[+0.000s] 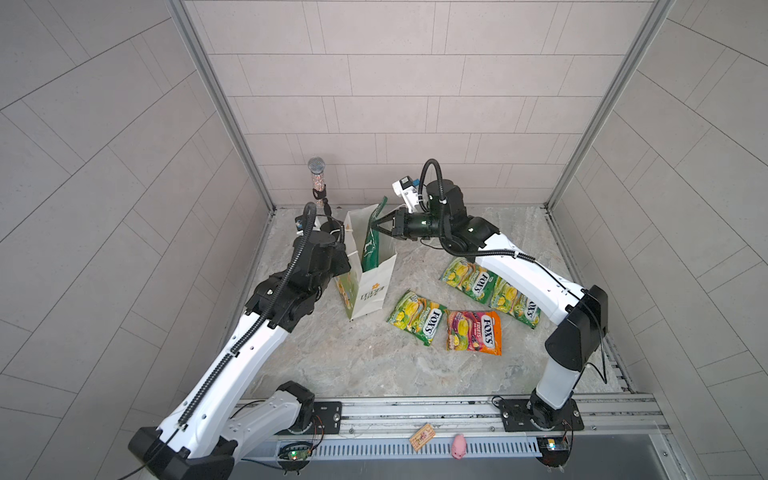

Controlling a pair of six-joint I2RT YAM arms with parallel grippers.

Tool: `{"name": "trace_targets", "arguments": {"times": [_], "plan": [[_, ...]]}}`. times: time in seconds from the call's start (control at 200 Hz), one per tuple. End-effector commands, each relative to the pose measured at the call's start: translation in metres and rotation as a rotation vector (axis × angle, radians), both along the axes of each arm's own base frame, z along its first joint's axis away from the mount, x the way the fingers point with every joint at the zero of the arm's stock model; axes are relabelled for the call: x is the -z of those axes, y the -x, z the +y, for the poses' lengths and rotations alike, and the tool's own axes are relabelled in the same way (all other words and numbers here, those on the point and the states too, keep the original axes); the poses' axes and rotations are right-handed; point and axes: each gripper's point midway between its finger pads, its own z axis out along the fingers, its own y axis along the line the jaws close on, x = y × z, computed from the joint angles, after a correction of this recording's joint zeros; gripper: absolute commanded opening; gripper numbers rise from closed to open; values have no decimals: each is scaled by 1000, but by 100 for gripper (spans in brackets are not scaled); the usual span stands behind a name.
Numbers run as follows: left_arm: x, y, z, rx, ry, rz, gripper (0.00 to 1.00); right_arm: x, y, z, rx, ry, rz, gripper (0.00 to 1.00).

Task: Take the snacks out of the paper bag
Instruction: Place the paper bag at the middle-left of the table.

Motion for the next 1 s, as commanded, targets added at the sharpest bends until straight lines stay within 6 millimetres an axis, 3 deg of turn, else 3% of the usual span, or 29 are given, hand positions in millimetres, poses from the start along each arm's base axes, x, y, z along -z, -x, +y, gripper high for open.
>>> {"name": "trace_targets", "arguments": {"times": [0.0, 0.25, 0.54, 0.78, 0.996], "plan": [[3, -2, -1, 13, 24, 15, 0, -40, 5, 2, -40, -60, -86, 0], [9, 6, -1, 47, 53, 21, 0, -94, 4, 9, -72, -133, -156, 0], [10, 17, 16, 2, 22, 16, 0, -172, 18, -7, -77, -251, -258, 0], [14, 25, 28, -25, -38, 20, 0, -221, 14, -54, 31, -314, -336, 0], [7, 34, 37, -39, -69, -1, 0, -229, -22, -110, 175, -316, -342, 0]]}}
